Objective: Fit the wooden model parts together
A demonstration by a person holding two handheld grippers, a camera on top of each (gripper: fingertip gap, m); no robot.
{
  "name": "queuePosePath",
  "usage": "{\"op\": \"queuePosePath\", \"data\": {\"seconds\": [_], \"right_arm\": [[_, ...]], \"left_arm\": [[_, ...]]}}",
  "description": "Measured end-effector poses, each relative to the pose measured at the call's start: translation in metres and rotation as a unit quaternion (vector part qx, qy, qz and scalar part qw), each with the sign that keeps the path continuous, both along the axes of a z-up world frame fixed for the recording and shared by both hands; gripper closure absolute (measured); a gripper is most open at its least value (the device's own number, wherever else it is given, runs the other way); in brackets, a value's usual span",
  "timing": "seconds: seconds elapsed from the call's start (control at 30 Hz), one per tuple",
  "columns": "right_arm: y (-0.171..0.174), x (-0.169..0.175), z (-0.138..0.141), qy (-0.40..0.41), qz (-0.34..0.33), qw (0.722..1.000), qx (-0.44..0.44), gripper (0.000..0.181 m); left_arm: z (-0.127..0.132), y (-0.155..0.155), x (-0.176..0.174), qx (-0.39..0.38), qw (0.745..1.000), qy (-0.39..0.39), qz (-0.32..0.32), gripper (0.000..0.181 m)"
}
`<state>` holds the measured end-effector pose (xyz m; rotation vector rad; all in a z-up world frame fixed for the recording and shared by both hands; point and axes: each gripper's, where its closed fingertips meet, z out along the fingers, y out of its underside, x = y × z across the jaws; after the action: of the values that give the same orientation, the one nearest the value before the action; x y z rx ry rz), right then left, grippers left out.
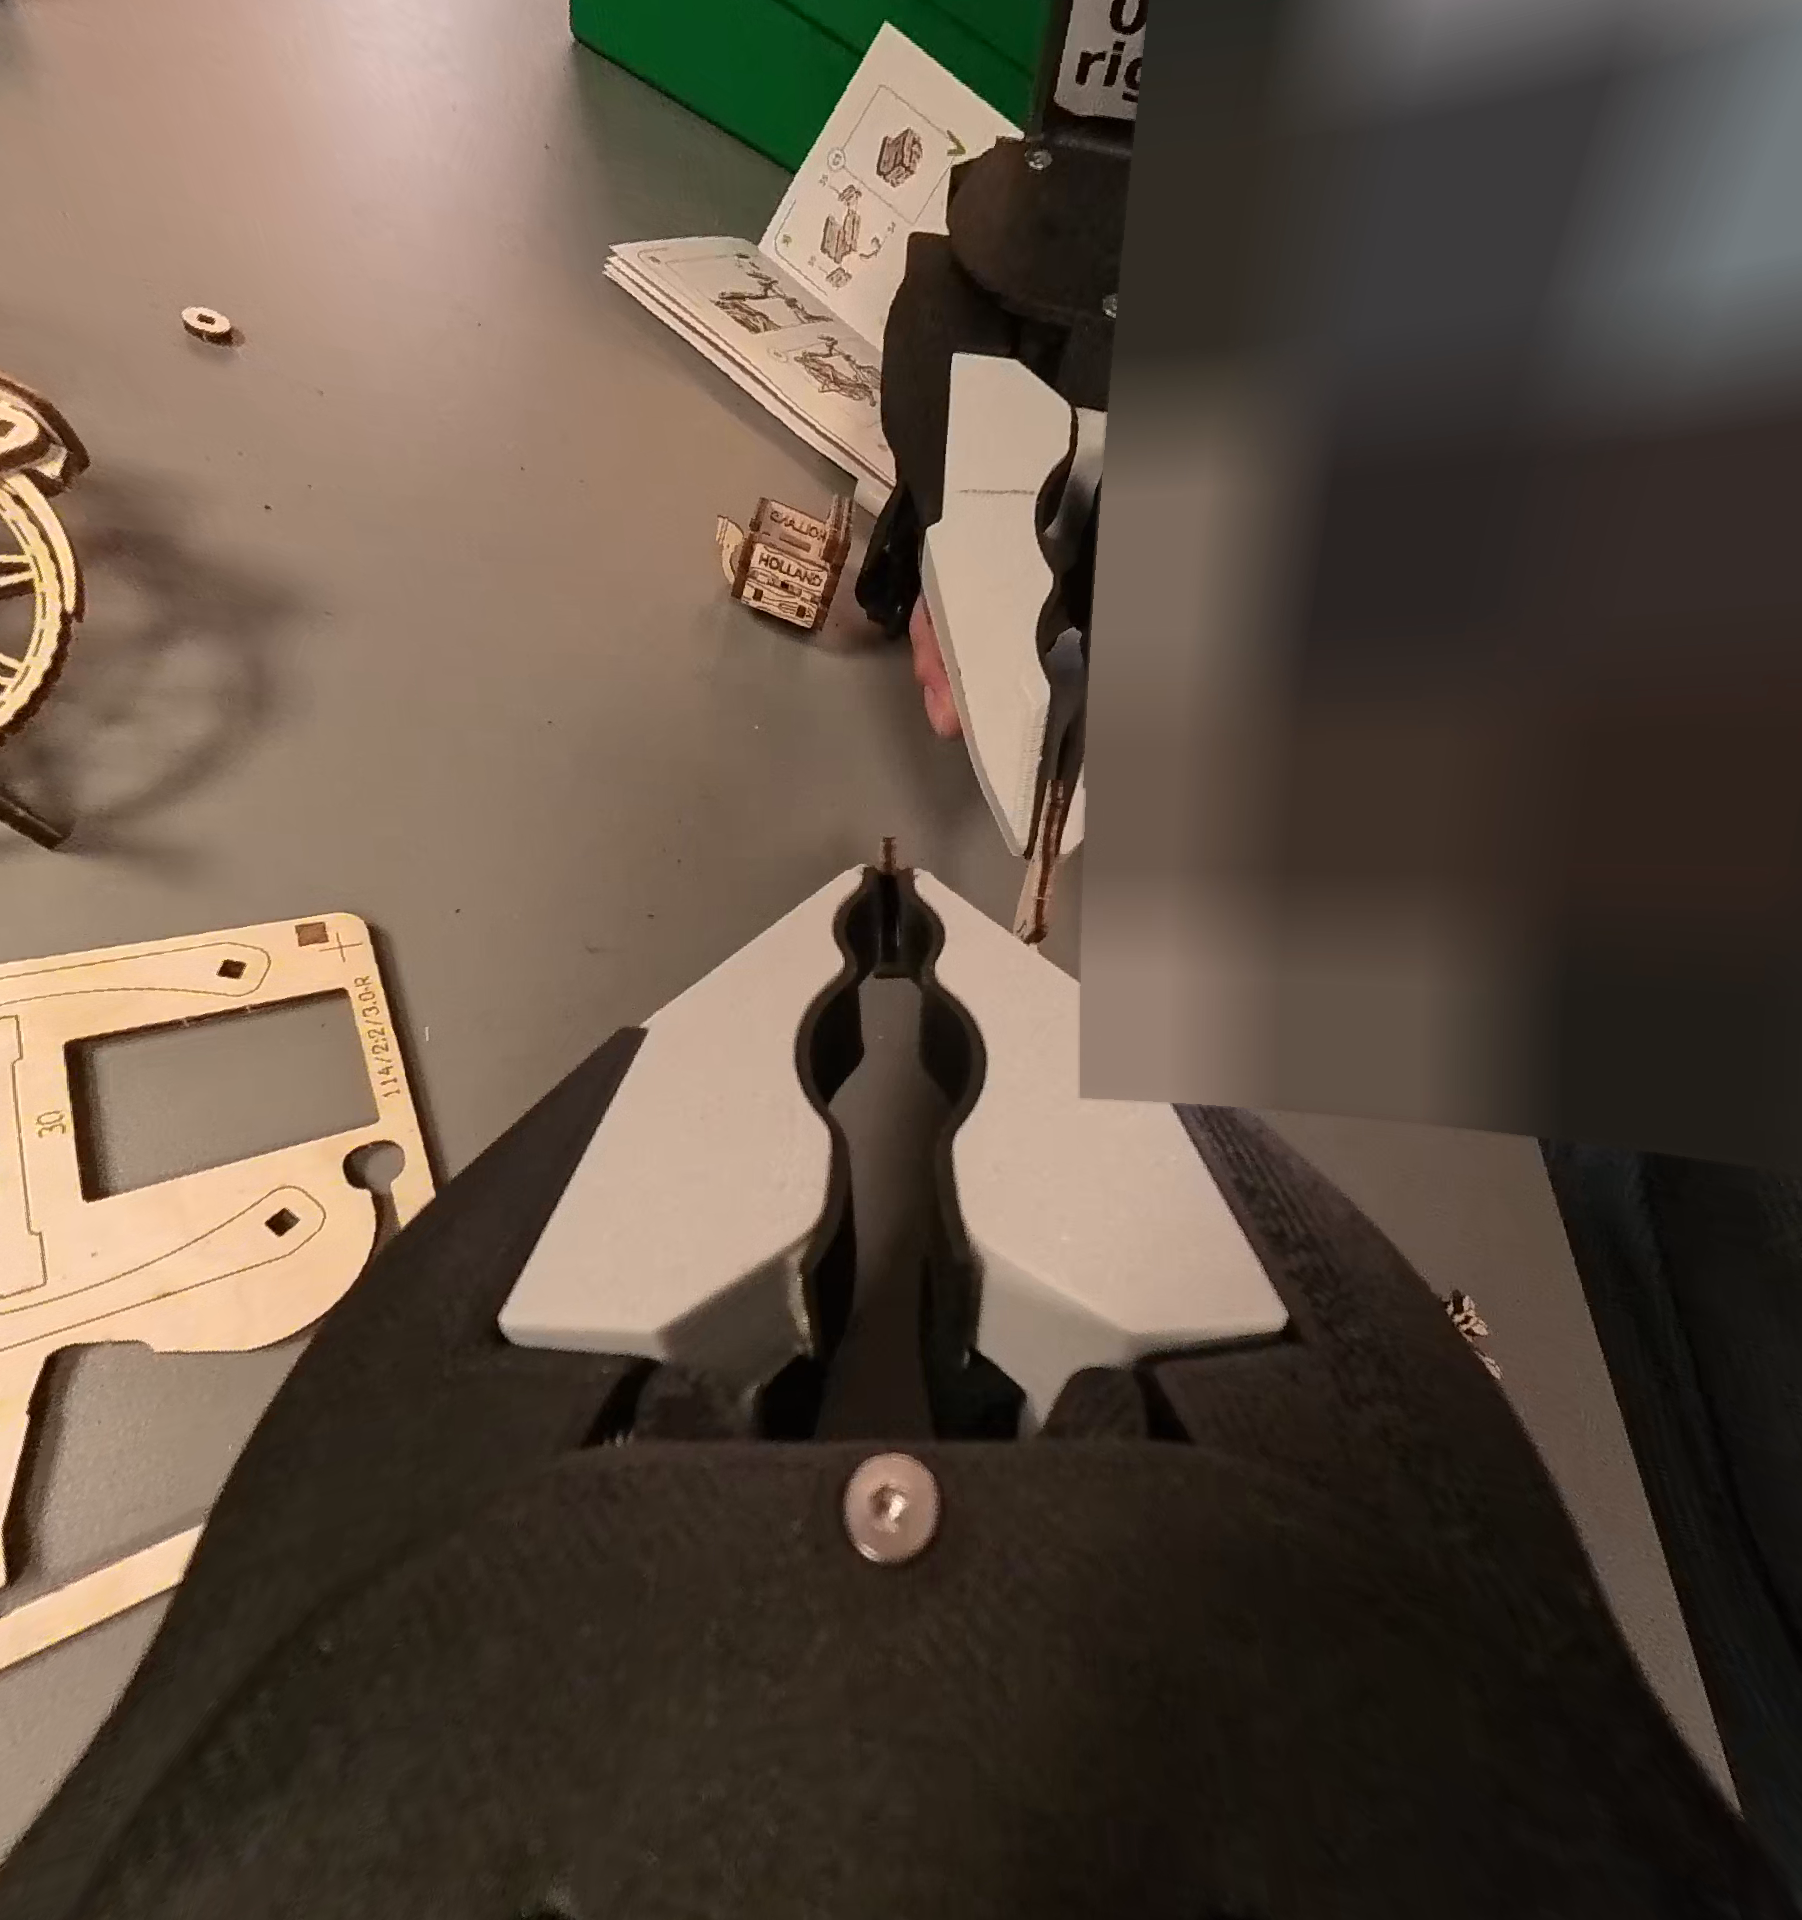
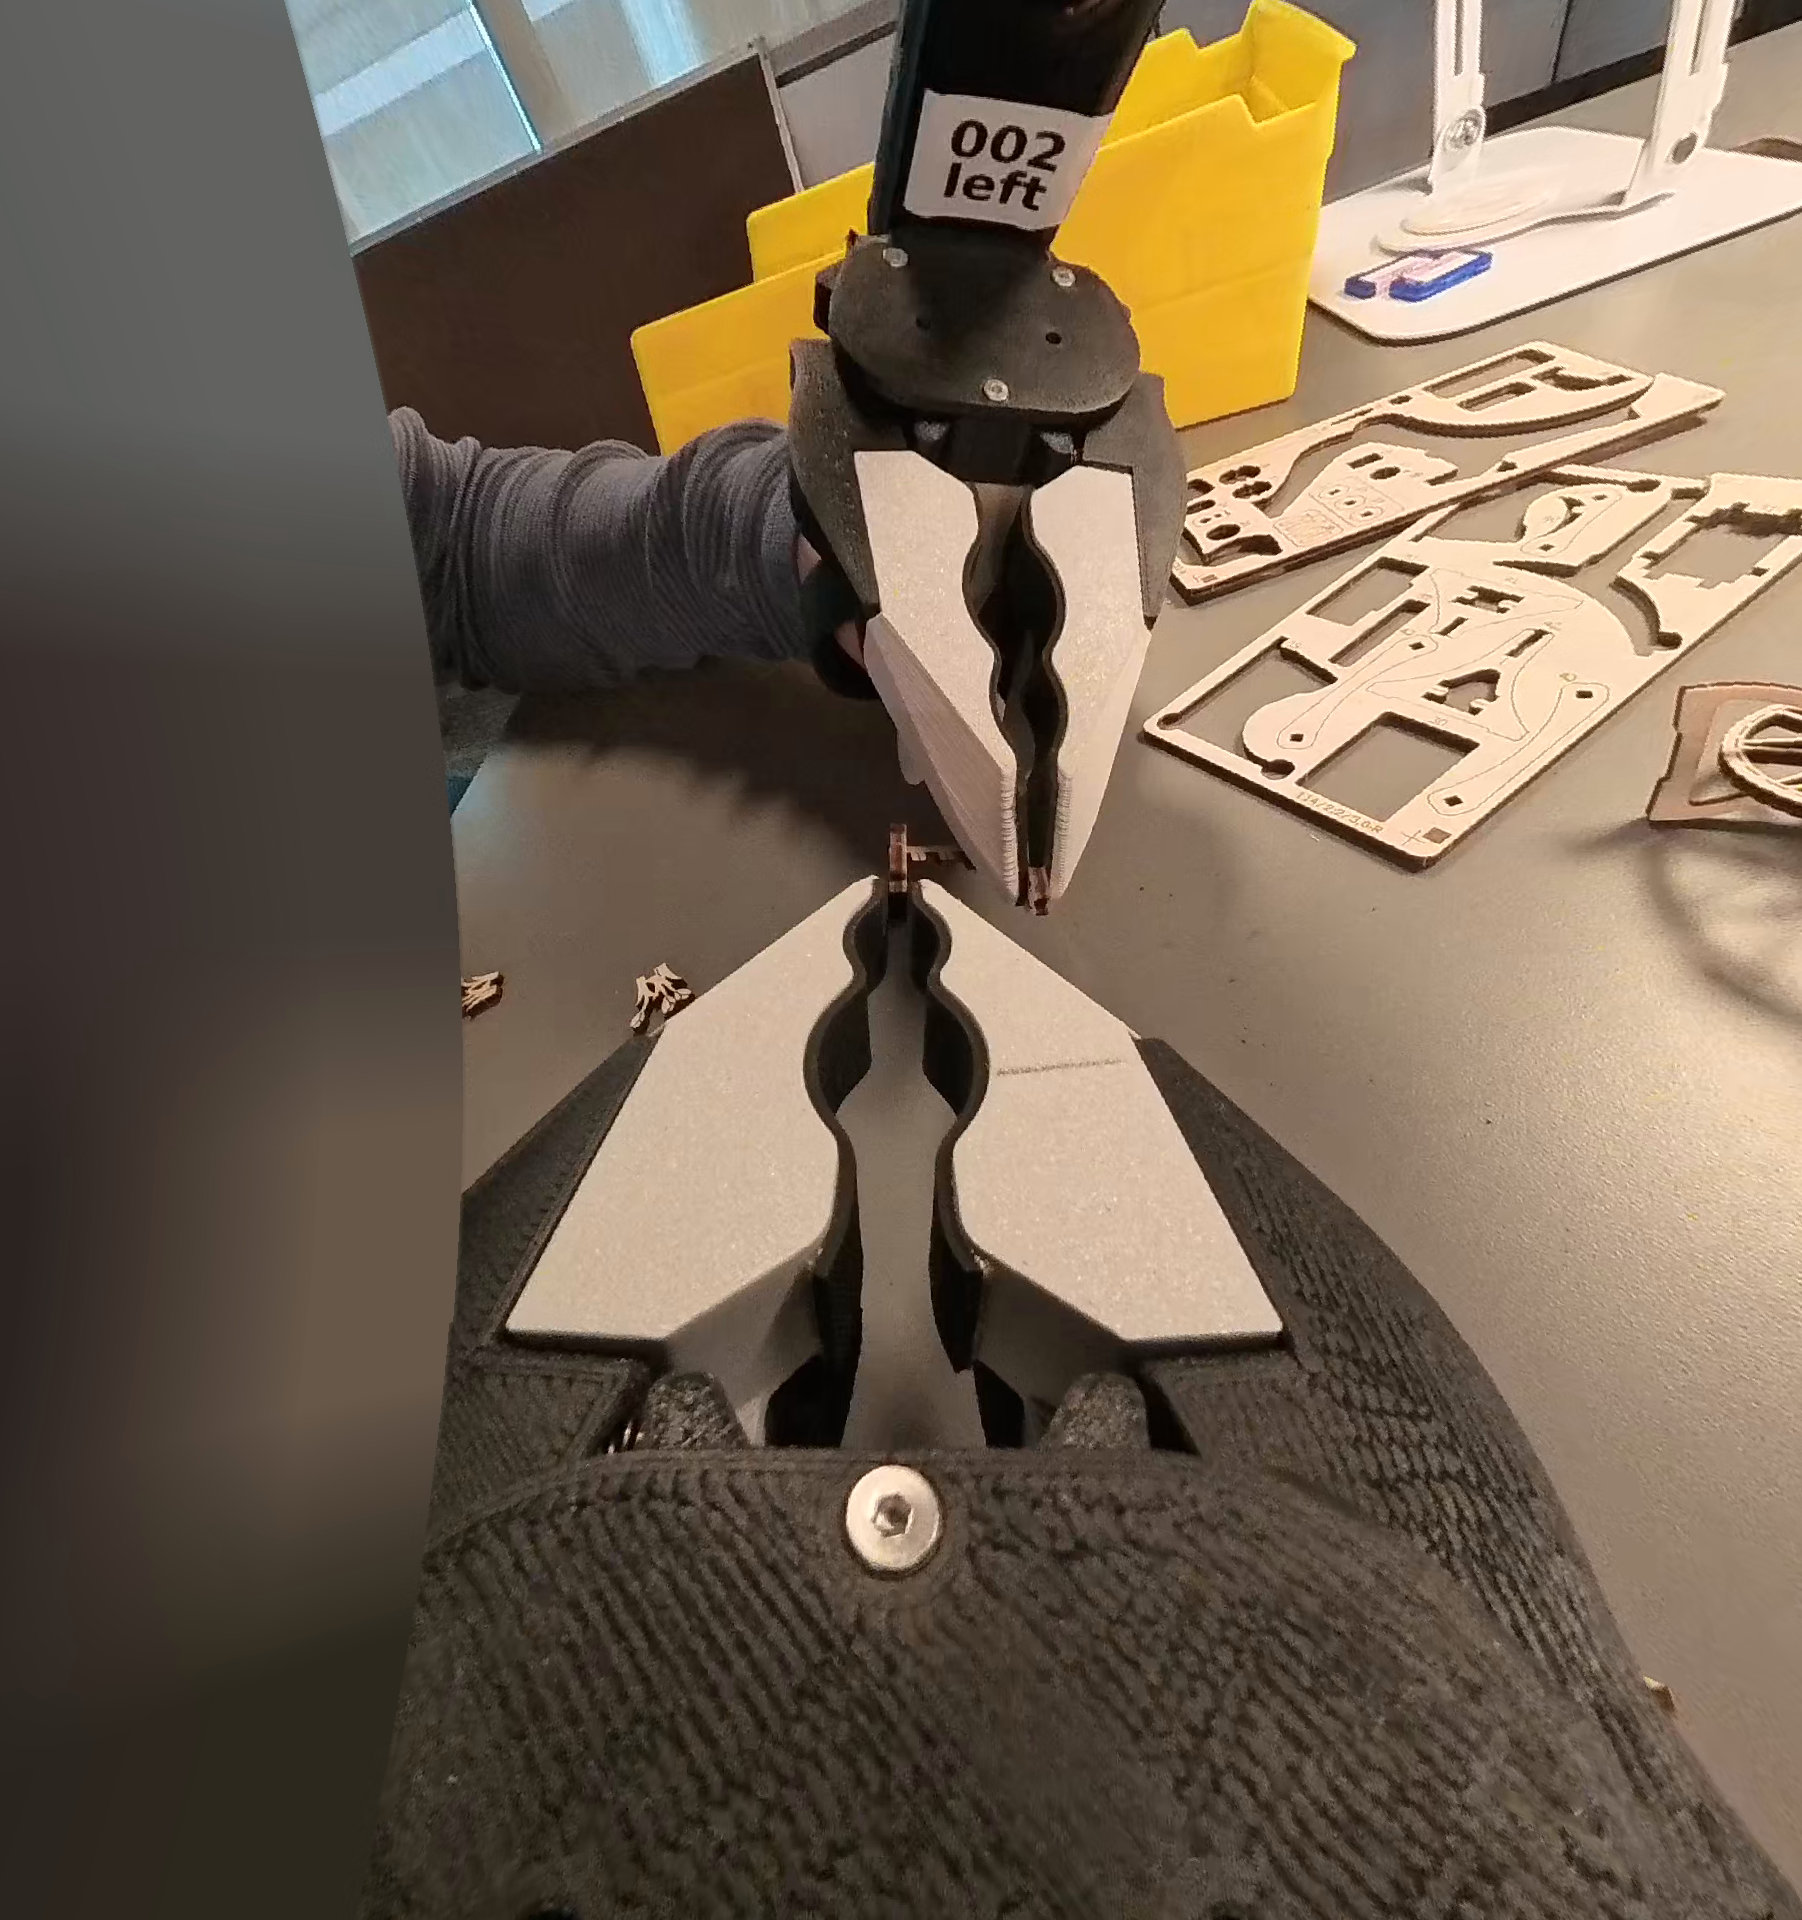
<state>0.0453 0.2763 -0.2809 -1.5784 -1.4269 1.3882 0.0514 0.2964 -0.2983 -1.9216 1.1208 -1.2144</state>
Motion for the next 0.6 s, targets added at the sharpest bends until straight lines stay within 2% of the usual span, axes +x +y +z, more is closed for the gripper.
{"op": "queuePosePath", "data": {"seconds": [0.17, 0.33, 0.43, 0.6], "right_arm": [[0.0, 0.0, 0.0, -0.001, 0.0, 1.0, 0.001, 0.181], [0.006, 0.007, 0.0, -0.006, -0.022, 1.0, 0.007, 0.181], [0.009, 0.01, 0.001, -0.006, -0.04, 0.999, 0.008, 0.181], [0.008, 0.016, -0.001, -0.007, -0.058, 0.998, 0.007, 0.181]], "left_arm": [[-0.004, 0.001, -0.001, -0.005, 1.0, 0.013, 0.005, 0.18], [-0.035, 0.004, -0.01, 0.009, 0.991, 0.131, 0.015, 0.18], [-0.038, 0.005, -0.006, 0.022, 0.988, 0.152, 0.022, 0.179], [-0.035, 0.013, -0.019, 0.059, 0.981, 0.182, 0.043, 0.155]]}}
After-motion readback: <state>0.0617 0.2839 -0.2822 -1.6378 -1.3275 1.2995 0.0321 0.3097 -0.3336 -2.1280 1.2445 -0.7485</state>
